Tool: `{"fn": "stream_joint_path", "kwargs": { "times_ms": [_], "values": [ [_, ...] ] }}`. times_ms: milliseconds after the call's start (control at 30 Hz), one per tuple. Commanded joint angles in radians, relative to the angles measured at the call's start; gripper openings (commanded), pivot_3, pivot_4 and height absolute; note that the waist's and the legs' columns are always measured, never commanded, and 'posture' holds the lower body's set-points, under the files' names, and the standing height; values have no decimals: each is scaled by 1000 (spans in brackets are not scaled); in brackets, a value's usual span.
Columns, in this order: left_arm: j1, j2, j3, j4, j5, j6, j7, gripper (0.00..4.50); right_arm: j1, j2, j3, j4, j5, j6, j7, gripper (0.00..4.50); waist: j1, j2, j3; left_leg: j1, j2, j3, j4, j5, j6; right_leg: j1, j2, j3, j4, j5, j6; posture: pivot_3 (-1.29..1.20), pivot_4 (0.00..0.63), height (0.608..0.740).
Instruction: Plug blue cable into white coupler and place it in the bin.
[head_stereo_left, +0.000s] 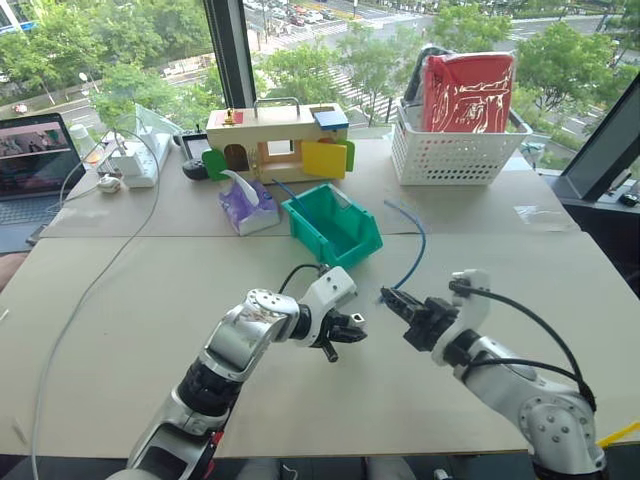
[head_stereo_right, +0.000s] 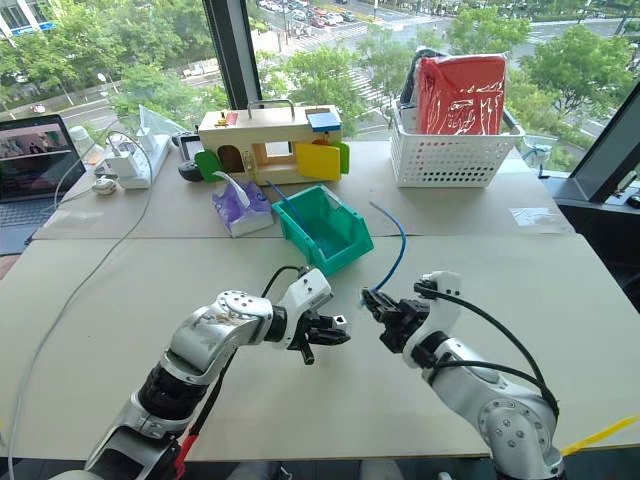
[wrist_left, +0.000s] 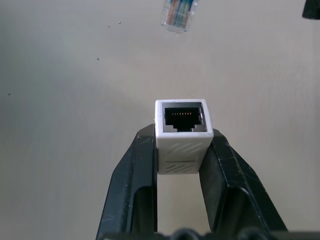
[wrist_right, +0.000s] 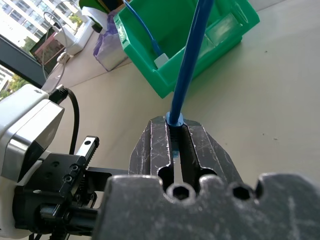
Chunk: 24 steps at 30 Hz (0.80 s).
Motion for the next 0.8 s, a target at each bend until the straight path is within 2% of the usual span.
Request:
{"fn": "stream_joint_path", "kwargs": {
  "times_ms": [33,333,800],
  "values": [
    [-30,64,-85,-17,17,-53,-2,665,7,4,19,-55,22,24,-15,0,0,0,0,0,0,0,0,0,0,0,0,0,0,0,0,0,150,740],
    [-44,82,-136,-26,-44,1,-6,665,12,51,76,-36,65,53,-32,0,3,0,0,0,0,0,0,0,0,1,0,0,-1,0,0,0,150,740],
    [-5,42,-80,-54,-113,56,89,665,30,73,99,-11,41,72,-24,0,4,0,0,0,0,0,0,0,0,1,0,0,-1,0,0,0,150,740]
  ]
}}
